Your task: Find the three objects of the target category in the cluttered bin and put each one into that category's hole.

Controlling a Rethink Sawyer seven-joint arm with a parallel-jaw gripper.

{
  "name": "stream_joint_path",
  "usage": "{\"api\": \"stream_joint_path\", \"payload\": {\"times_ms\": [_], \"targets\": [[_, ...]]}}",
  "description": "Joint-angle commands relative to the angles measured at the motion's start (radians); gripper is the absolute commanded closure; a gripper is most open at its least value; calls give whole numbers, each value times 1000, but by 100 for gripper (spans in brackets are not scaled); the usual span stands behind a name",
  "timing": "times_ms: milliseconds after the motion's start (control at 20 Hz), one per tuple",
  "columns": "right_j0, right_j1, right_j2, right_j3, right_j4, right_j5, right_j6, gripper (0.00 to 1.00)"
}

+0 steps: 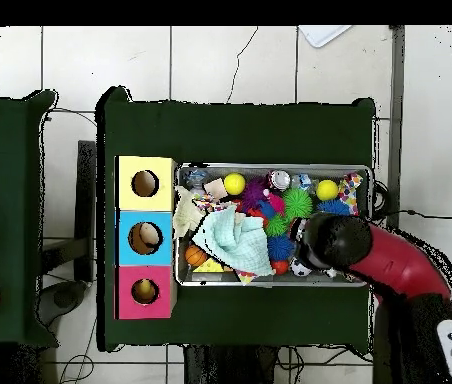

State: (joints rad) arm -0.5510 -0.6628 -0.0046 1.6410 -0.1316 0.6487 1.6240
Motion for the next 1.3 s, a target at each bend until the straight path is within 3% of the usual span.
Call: {"api": "stream_joint_path", "payload": {"times_ms": [50, 750, 1050, 1300], "targets": [[-47, 88, 135, -84, -127, 1, -194, 0], [-108, 310, 223, -237, -293, -68, -172, 0], [-138, 350, 238, -272, -344, -87, -162, 0], [-145, 369, 213, -349, -409, -85, -157, 0]]}}
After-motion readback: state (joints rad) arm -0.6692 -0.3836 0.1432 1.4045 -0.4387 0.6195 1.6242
